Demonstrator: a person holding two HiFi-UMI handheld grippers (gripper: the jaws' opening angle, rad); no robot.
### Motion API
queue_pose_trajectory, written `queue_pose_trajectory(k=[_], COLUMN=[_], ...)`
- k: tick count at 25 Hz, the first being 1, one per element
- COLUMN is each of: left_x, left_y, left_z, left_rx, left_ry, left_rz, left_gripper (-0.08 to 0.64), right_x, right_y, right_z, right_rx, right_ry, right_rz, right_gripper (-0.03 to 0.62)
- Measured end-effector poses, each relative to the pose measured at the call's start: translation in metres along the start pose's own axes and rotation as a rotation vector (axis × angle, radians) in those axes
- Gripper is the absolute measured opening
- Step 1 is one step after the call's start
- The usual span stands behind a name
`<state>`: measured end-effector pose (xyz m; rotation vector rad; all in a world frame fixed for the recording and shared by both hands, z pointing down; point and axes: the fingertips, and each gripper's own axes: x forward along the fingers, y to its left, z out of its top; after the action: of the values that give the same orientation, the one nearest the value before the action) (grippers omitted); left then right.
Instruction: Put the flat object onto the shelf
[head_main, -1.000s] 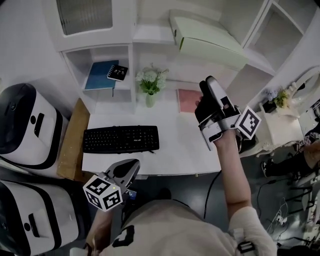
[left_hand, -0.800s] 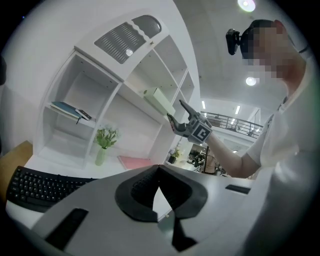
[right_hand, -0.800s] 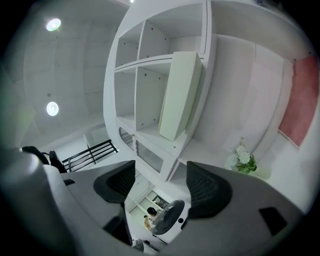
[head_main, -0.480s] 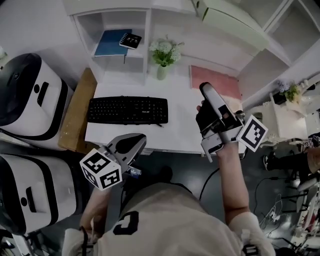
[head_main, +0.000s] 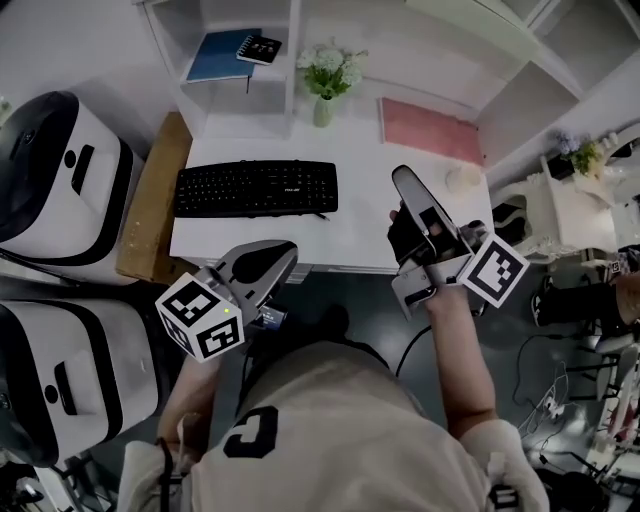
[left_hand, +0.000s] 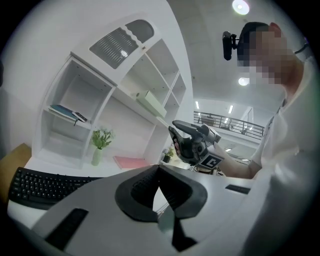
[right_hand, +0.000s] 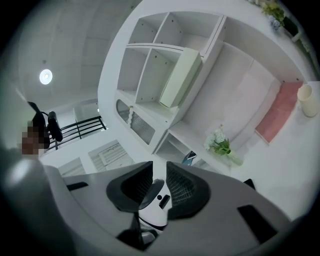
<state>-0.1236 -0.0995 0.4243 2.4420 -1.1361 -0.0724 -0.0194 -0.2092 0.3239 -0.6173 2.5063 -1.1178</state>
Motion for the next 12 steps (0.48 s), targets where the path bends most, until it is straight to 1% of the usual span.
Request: queue_pose_trajectory(k=[4,7,12], left_x=[-0.003,-0.007,-0.016], left_y=[-0.007,-0.01,-0.01], left_z=[-0.003,-0.003,-0.008], left_rx=[0.029,0.034,0.036], left_ry=[0.002,0.013,0.031], left_rz=[-0.034,-0.05,-0.055], left_gripper=[0.014,0.014,0.014], right_x=[-0.011,-0.014,-0.013], right_y=[0.009,0.013,0.02], right_z=[-0.008,-0.014,-0.023], right_rx=[-0.015,-0.013,-0.025], right_ry=[-0.018,-0.027,-0.03], right_rz=[0.003,-0.008,-0.01], right_gripper=[0.085,0.078,0.064])
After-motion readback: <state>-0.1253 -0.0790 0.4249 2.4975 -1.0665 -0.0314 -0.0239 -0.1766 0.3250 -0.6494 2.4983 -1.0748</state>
